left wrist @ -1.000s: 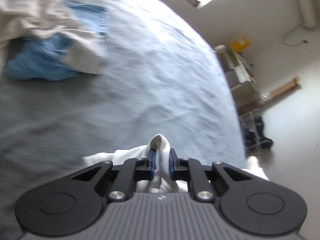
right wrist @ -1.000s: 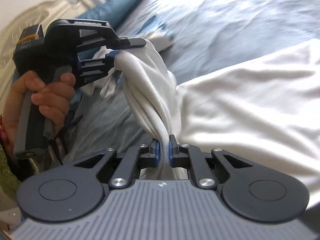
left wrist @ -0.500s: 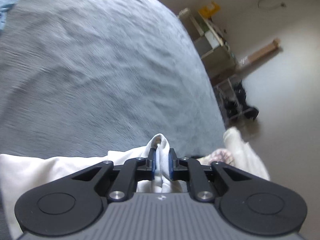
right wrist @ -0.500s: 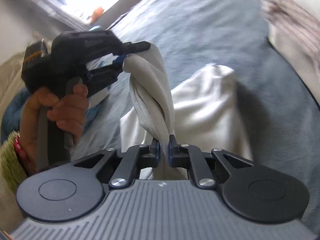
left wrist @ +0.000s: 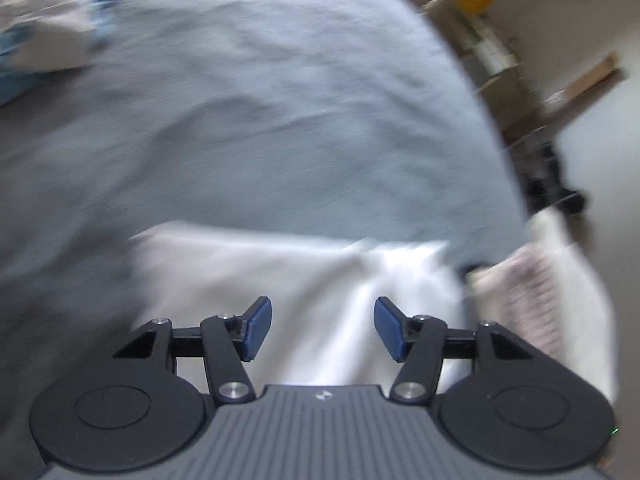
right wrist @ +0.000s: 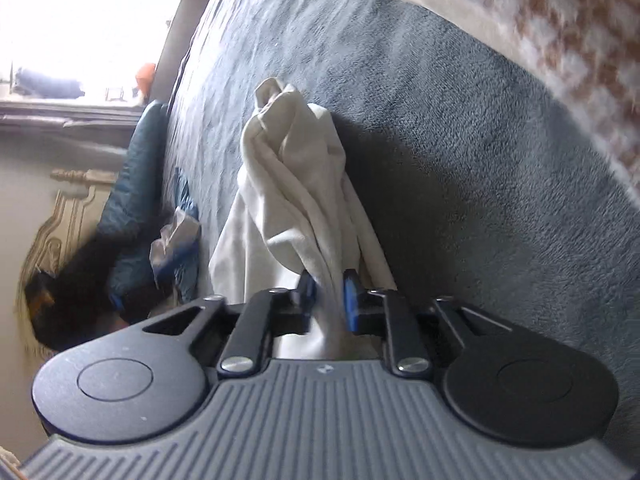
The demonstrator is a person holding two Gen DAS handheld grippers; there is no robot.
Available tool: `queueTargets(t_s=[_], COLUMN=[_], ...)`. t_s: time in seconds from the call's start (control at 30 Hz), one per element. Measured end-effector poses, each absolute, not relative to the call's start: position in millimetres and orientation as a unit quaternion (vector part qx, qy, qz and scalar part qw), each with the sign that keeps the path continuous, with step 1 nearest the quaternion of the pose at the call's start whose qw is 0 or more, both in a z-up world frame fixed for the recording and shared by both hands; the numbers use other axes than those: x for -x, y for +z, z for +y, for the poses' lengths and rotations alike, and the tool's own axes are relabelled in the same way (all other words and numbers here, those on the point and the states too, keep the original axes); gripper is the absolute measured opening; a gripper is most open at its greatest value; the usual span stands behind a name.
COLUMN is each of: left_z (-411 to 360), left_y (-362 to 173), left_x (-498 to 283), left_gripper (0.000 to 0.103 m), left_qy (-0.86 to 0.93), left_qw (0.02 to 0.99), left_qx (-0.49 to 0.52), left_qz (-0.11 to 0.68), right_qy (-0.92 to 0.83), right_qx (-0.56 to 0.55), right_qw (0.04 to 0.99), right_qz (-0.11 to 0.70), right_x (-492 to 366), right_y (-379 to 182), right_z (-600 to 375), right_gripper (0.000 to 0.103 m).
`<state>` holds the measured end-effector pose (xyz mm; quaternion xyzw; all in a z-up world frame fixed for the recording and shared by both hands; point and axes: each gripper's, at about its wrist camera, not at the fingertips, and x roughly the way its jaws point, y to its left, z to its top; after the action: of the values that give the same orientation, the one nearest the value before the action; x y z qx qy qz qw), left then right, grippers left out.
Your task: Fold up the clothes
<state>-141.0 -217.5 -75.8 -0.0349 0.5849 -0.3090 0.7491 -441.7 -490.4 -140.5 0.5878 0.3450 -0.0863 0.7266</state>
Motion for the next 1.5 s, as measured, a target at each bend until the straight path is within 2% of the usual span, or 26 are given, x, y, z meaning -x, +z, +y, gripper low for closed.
queueTargets(t_s=[0.07,0.2,0.3,0.4,0.57,0.73,0.93,1.1,1.23,1.27,1.3,1.33,1.4,1.5], left_z=[-191,-156,-147,-142,-135,-134,-141,-163,-172,-173,-174,-175,-174,-170], left_y=[-85,-104,-119,-124,-136,-144,-125,-139,-150,-152,-153,-155,-158,-161], left_x=[153,182,200,205,194,181,137,94,84,84,85,86,89,86], left_gripper=[0.058,0.059,0.059,0.059,0.068,0.066,0.066,0.063,0.057,0.055,0.048,0.042,0.039,0.035], left_qy=[-0.277,-0.256,-0.256,-0.272,-0.314,-0.340,-0.371,-0.359,-0.351,-0.355,-0.359,-0.362,-0.369,-0.380], left_qw=[0.743,0.717,0.698,0.692,0.675,0.671,0.713,0.745,0.747,0.747,0.747,0.747,0.749,0.744], left_qx=[0.007,-0.010,-0.023,-0.015,0.023,0.003,0.012,0.005,0.023,0.021,0.017,0.011,-0.004,0.000], left_qz=[0.610,0.649,0.668,0.669,0.667,0.659,0.595,0.563,0.564,0.562,0.560,0.557,0.550,0.549], right_qy=[-0.075,-0.057,-0.097,-0.110,-0.094,-0.149,-0.162,-0.175,-0.186,-0.191,-0.190,-0.186,-0.189,-0.230], right_qx=[-0.579,-0.511,-0.383,-0.349,-0.414,-0.288,-0.167,-0.235,-0.262,-0.263,-0.263,-0.258,-0.248,-0.295], right_qw=[0.731,0.764,0.787,0.787,0.769,0.831,0.886,0.858,0.831,0.826,0.824,0.827,0.841,0.834], right_qz=[0.353,0.389,0.474,0.496,0.478,0.453,0.401,0.421,0.454,0.461,0.465,0.463,0.441,0.404], right_x=[441,428,420,419,420,404,336,272,243,237,233,231,234,255], right_y=[-135,-126,-136,-134,-128,-86,-52,-75,-98,-103,-106,-107,-104,-101], right_z=[-491,-484,-469,-465,-472,-464,-462,-499,-509,-509,-508,-506,-501,-514], right_gripper=[0.043,0.044,0.044,0.045,0.045,0.045,0.043,0.042,0.034,0.026,0.020,0.009,0.006,0.004])
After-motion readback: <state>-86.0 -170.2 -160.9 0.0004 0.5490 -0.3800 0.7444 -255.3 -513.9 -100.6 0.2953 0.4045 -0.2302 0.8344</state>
